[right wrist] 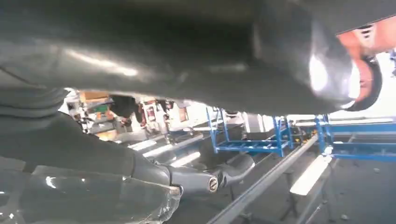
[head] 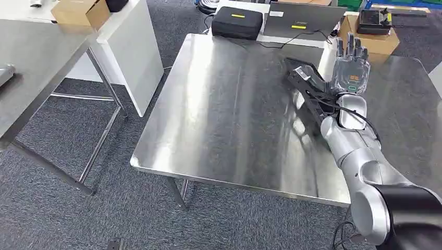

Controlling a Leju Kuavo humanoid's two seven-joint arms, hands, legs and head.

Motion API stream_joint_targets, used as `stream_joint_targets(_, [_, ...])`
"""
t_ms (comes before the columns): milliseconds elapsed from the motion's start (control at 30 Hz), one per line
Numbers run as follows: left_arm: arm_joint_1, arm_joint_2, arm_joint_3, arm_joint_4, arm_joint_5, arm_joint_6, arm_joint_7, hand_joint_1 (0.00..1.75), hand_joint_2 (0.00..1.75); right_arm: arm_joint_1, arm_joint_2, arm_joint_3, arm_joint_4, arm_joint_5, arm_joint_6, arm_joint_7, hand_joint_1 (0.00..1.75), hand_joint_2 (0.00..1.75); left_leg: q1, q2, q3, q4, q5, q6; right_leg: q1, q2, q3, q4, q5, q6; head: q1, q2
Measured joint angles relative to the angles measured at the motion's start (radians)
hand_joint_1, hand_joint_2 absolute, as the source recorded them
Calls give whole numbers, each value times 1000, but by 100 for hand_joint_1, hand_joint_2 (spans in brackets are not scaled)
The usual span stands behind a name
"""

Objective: Take the parts from the cabinet and place them on the table.

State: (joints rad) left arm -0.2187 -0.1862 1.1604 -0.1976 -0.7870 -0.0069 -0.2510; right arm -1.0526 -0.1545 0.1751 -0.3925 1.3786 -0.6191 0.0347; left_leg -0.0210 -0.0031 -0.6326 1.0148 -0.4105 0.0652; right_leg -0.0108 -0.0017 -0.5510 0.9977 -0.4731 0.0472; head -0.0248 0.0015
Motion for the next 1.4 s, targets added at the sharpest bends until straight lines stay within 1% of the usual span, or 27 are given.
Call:
stream_joint_targets(67, [1, -1, 0, 0, 0, 1, 0, 0, 0, 0, 0, 0, 0, -6, 0, -1, 0, 0, 2, 0, -1, -1, 7, -10, 0, 0, -4, -1, 8, -9, -1, 0])
stream_joint_targets(100, [1, 1, 0, 0, 0, 2, 0, 0, 0, 0, 0, 0, 0, -10, 0, -1, 0, 0, 2, -3, -8, 4, -2, -14, -21, -3, -3, -11, 17, -17, 0, 0])
stream_joint_targets(133, [0, 1, 0, 0, 1, 3, 0, 0, 0, -1, 2, 0, 0, -10, 0, -2, 0, 0, 3, -5, -17, 31, -35, -24, -18, -5, -6, -11, 22, -21, -2, 0])
stream_joint_targets(233, [1, 0, 0, 1, 2, 9, 0, 0, 0, -2, 6, 0, 0, -14, 1, -2, 0, 0, 24, -3, -99, 248, -162, -49, -19, -8, -23, -11, 34, -27, -8, 0])
stream_joint_targets(267, [1, 0, 0, 1, 4, 10, 0, 0, 0, -1, 8, 0, 0, -14, 1, -2, 0, 0, 30, -2, -113, 293, -179, -54, -19, -8, -29, -10, 39, -26, -10, 0])
stream_joint_targets(333, [1, 1, 1, 1, 9, 11, 0, 0, 0, 2, 11, 0, 0, -15, 1, -2, 0, 0, 40, 0, -75, 250, -147, -62, -24, -7, -41, -8, 48, -19, -10, 0])
stream_joint_targets(400, [0, 1, 1, 1, 10, 13, 0, 0, 0, 2, 13, 0, 0, -16, 1, -2, 0, 0, 47, 1, 34, 78, -77, -67, -31, -7, -46, -3, 52, -11, -11, 0])
stream_joint_targets(433, [-1, 1, 1, 1, 11, 13, 0, 0, 0, 1, 14, 0, 0, -17, 1, -2, 0, 0, 50, 0, 70, 11, -77, -71, -31, -8, -47, -2, 54, -7, -12, 0])
stream_joint_targets(467, [-1, 0, 1, 1, 11, 13, 0, 0, 0, 0, 13, 0, 0, -17, 1, -2, 0, 0, 40, -5, 73, 6, -74, -65, -21, -8, -54, 1, 58, -1, -14, 0])
stream_joint_targets(567, [-1, 1, 2, 1, 11, 13, 0, 0, 0, 1, 19, 0, 0, -17, 1, -2, 0, 0, 30, -6, 55, 15, -62, -43, -25, -8, -58, -9, 77, 25, -11, 0])
stream_joint_targets(600, [-1, 1, 2, 1, 11, 13, 0, 0, 0, 2, 17, 0, 0, -18, 1, -2, 0, 0, 30, -5, 48, 4, -48, -25, -27, -8, -64, -12, 83, 34, -11, 0])
stream_joint_targets(667, [-4, 1, 3, 1, 12, 13, 0, 0, 0, 1, 14, 0, 0, -20, 1, -3, 0, 0, 34, -2, 30, -1, -29, -3, -29, -7, -102, 51, 13, 19, -4, 0])
stream_joint_targets(733, [-3, 0, 3, 1, 12, 13, 0, 0, 0, 1, 14, 0, 0, -24, 1, -3, 0, 0, 27, -2, 9, 0, -12, 7, -25, -5, -159, 227, -84, 6, 2, 0])
stream_joint_targets(767, [-4, 0, 3, 1, 12, 13, 0, 0, 0, 2, 14, 0, 0, -27, 1, -3, 0, 0, 22, -2, -2, 0, -4, 11, -21, -4, -175, 297, -109, 7, 2, 0])
stream_joint_targets(800, [-3, 0, 3, 1, 12, 13, 0, 0, 0, 3, 14, 0, 0, -27, 1, -3, 0, 0, 18, -2, -11, 0, 4, 12, -18, -4, -172, 320, -112, 11, 2, 0])
stream_joint_targets(833, [-3, 0, 3, 1, 12, 13, 0, 0, 0, 3, 14, 0, 0, -28, 1, -3, 0, 0, 14, -2, -20, 0, 12, 13, -16, -4, -147, 298, -98, 14, 2, 0])
stream_joint_targets(900, [-4, 0, 4, 1, 12, 14, 0, 0, 0, 0, 16, 0, 0, -28, 1, -3, 0, 0, 8, -3, -37, 1, 28, 11, -8, -3, -39, 145, -49, 15, 2, 0])
stream_joint_targets(967, [-4, -2, 4, 1, 12, 15, 0, 0, 0, -7, 18, 0, 0, -28, 1, -3, 0, 0, -1, -5, -52, 2, 42, 3, 6, -4, 69, -14, -56, -5, 1, 0])
stream_joint_targets(1033, [-4, -2, 4, 1, 13, 16, -1, 0, 0, -8, 19, 1, 0, -29, 1, -3, 0, 0, 4, -2, -52, -4, 62, -5, 9, -5, 53, -10, -40, -3, -3, 0])
stream_joint_targets(1100, [-2, -1, 4, 1, 13, 17, -1, 0, 0, -7, 21, 3, 0, -30, 1, -3, 0, 0, 0, -5, -57, -11, 79, -19, 2, -6, 35, -16, -22, -19, -3, 0])
stream_joint_targets(1133, [-2, 0, 4, 1, 13, 17, -1, 0, 0, -10, 24, 4, 0, -29, 1, -2, 0, 0, 6, -7, -67, 2, 49, -26, -5, -11, 38, -18, -10, -23, 0, 0])
stream_joint_targets(1167, [-2, 0, 4, 1, 13, 17, -2, 0, 0, -10, 26, 4, 0, -29, 1, -3, 0, 0, 10, -4, -79, 42, -9, -37, -6, -11, 27, -18, 0, -37, -8, 0])
stream_joint_targets(1233, [-2, 0, 4, 1, 13, 17, -2, 0, 0, -10, 28, 4, 0, -30, 1, -2, 0, 0, 22, -3, -120, 191, -121, -53, -6, -13, 4, -17, 21, -42, -10, 0])
stream_joint_targets(1267, [-2, 0, 4, 1, 13, 17, -2, 0, 0, -9, 28, 4, 0, -29, 1, -2, 0, 0, 25, -3, -137, 262, -149, -59, -6, -13, -9, -16, 30, -40, -11, 0])
stream_joint_targets(1300, [-2, 0, 4, 1, 13, 17, -2, 0, 0, -8, 28, 5, 0, -30, 1, -3, 0, 0, 30, -1, -139, 305, -151, -64, -6, -13, -23, -15, 40, -39, -11, 0])
stream_joint_targets(1333, [-2, 0, 4, 1, 13, 18, -2, 0, 0, -5, 28, 5, 0, -30, 1, -2, 0, 0, 34, 0, -118, 297, -131, -67, -7, -13, -36, -14, 48, -35, -11, 0])
stream_joint_targets(1400, [-3, 1, 4, 1, 13, 18, -2, 0, 0, -5, 28, 5, 0, -30, 1, -2, 0, 0, 38, 0, -25, 182, -72, -67, -10, -12, -56, -10, 62, -26, -12, 0])
